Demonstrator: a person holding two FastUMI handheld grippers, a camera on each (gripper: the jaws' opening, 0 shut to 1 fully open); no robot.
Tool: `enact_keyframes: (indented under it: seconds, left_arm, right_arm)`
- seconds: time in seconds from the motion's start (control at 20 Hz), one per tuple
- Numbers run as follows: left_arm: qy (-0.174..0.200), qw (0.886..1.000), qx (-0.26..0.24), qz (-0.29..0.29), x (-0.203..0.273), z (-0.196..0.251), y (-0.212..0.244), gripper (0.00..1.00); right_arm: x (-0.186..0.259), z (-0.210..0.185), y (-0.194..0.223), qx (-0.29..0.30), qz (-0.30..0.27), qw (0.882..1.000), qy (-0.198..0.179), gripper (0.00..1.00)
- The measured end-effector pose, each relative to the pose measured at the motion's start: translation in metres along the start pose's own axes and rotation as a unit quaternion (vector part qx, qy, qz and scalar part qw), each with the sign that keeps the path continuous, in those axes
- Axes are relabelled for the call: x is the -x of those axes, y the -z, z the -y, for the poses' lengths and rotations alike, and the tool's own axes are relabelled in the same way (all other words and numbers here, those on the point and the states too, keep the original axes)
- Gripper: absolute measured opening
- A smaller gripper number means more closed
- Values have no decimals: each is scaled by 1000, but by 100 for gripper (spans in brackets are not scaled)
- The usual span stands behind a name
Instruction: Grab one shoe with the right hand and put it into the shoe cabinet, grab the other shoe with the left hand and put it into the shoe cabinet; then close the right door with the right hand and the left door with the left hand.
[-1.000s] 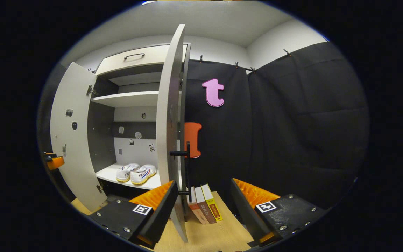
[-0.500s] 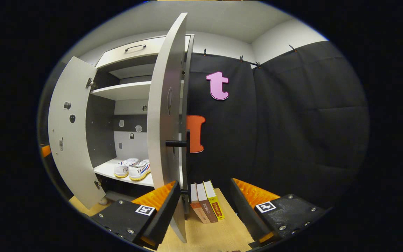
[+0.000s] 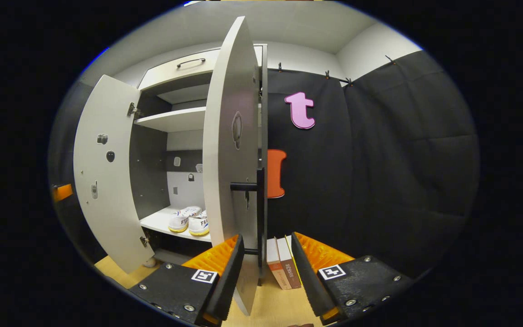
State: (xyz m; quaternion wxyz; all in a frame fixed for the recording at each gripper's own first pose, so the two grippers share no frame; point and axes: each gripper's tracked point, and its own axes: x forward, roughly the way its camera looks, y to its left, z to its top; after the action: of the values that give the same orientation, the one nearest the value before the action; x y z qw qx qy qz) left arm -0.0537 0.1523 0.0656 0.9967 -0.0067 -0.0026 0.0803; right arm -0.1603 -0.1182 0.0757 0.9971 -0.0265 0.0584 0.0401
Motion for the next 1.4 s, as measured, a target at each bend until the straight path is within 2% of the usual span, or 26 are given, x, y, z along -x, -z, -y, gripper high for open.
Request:
enact_keyframes:
  seconds: [0.05, 0.1, 0.2, 0.6, 0.8, 0.9, 0.95, 1.1, 1.15, 1.2, 1.4]
  left_arm:
    - [-3, 1000, 3, 1, 1, -4, -1, 97]
    - [-4, 1000, 6, 0, 3, -6, -1, 97]
    - [-8, 1000, 8, -2, 4, -13, 0, 97]
    - [-21, 1000, 3, -4, 16, -44, -1, 94]
    - [-32, 999, -2, 1, 20, -64, -4, 96]
    - [-35, 999, -2, 1, 20, -75, -4, 96]
    - [-35, 999, -3, 2, 20, -80, -3, 96]
    - [-35, 999, -4, 0, 14, -94, -2, 96]
    - [-34, 999, -3, -2, 13, -99, 0, 96]
    - [-31, 999, -2, -4, 10, -103, 1, 96]
    - [-14, 1000, 3, -16, -4, -115, 12, 97]
  right_arm:
    - [-2, -9, 0, -1, 0, 1000, -10, 77]
    - [-4, -17, 0, -2, 0, 1000, -20, 66]
    - [-9, -31, 0, -6, 2, 999, -35, 66]
    - [-27, -71, 0, -20, 4, 998, -57, 69]
    - [-42, -106, 1, -35, 10, 996, -82, 70]
    - [-57, -127, 1, -56, 11, 994, -95, 80]
    - [-67, -135, 2, -62, 13, 994, -92, 90]
    - [-101, -148, 2, -56, 12, 996, -61, 92]
    - [-105, -159, -1, -59, 14, 996, -65, 99]
    - [-110, -167, -1, -58, 11, 996, -62, 93]
    - [-120, -167, -7, -43, 22, 998, -35, 92]
